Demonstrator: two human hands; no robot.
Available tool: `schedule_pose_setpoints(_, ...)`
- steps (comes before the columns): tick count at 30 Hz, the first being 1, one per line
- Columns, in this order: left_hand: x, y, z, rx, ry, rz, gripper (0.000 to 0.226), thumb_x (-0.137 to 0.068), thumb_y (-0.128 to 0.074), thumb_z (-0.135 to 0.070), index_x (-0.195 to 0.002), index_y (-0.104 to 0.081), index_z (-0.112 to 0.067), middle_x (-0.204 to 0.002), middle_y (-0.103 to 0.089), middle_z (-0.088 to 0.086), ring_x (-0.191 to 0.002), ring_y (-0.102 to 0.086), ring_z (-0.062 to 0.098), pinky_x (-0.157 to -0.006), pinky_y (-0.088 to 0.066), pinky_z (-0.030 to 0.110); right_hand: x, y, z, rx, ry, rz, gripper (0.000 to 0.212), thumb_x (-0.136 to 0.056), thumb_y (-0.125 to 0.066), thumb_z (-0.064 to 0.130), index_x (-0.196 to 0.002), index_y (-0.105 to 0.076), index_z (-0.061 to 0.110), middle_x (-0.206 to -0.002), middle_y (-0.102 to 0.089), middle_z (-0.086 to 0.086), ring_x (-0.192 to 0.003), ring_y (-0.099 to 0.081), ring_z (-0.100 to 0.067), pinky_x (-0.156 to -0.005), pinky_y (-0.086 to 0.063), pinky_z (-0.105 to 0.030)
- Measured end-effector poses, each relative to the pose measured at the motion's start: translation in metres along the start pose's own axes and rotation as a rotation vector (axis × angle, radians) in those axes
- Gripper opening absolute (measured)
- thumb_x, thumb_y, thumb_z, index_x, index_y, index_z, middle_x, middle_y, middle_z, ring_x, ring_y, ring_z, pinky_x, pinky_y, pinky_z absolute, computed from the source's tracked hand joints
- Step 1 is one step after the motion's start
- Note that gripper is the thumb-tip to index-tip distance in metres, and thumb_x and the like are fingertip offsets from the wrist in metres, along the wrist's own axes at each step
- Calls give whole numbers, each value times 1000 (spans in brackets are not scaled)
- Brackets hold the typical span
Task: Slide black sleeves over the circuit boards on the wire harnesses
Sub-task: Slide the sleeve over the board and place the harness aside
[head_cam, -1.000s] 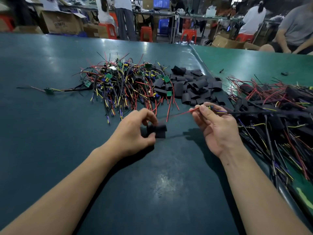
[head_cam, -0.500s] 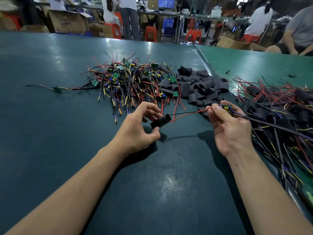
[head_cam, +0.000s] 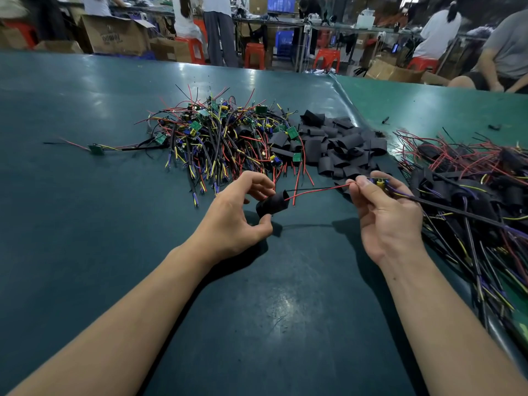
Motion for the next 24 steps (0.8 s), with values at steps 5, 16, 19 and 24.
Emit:
schedule_pose_setpoints(5,0,3,-3,-40,-40,-57,46,-74,-75,-3,-113,-54,-15,-104,-63,-5,-97,-60,10,-88,-38,16,2,0,-3,144,52,4,23,-82,-67,-13,-91,-61,8,-81,-65,-13,-70,-70,-22,-68,-57,-23)
schedule_pose_setpoints(16,0,3,-4,-154,-111,-125,42,-72,-74,0,-110,-58,-10,-102,-60,-1,-95,-56,18,-87,-37,15,1,3,-4,223,87,-50,24,-82,-68,-13,-91,-60,7,-72,-69,-6,-68,-71,-21,-64,-57,-24)
schedule_pose_setpoints(19,-1,3,-5,-192,-124,-122,42,-71,-74,0,-109,-59,-9,-102,-60,-1,-94,-55,19,-87,-38,17,2,4,-2,256,103,-60,23,-82,-69,-12,-92,-60,7,-78,-68,-10,-72,-71,-22,-65,-56,-24)
schedule_pose_setpoints(24,-3,1,-10,-310,-183,-65,41,-71,-72,-4,-109,-63,-10,-103,-62,1,-94,-54,25,-87,-46,40,6,-2,-3,259,101,4,21,-82,-70,-10,-89,-63,7,-77,-68,-10,-72,-72,-25,-65,-57,-25)
Point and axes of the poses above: each hand's wrist, its own x-axis away from the middle knuckle, its own y-axis out of the back of the hand, z = x × y, the point moved 4 cm from there along -x, towards the middle knuckle
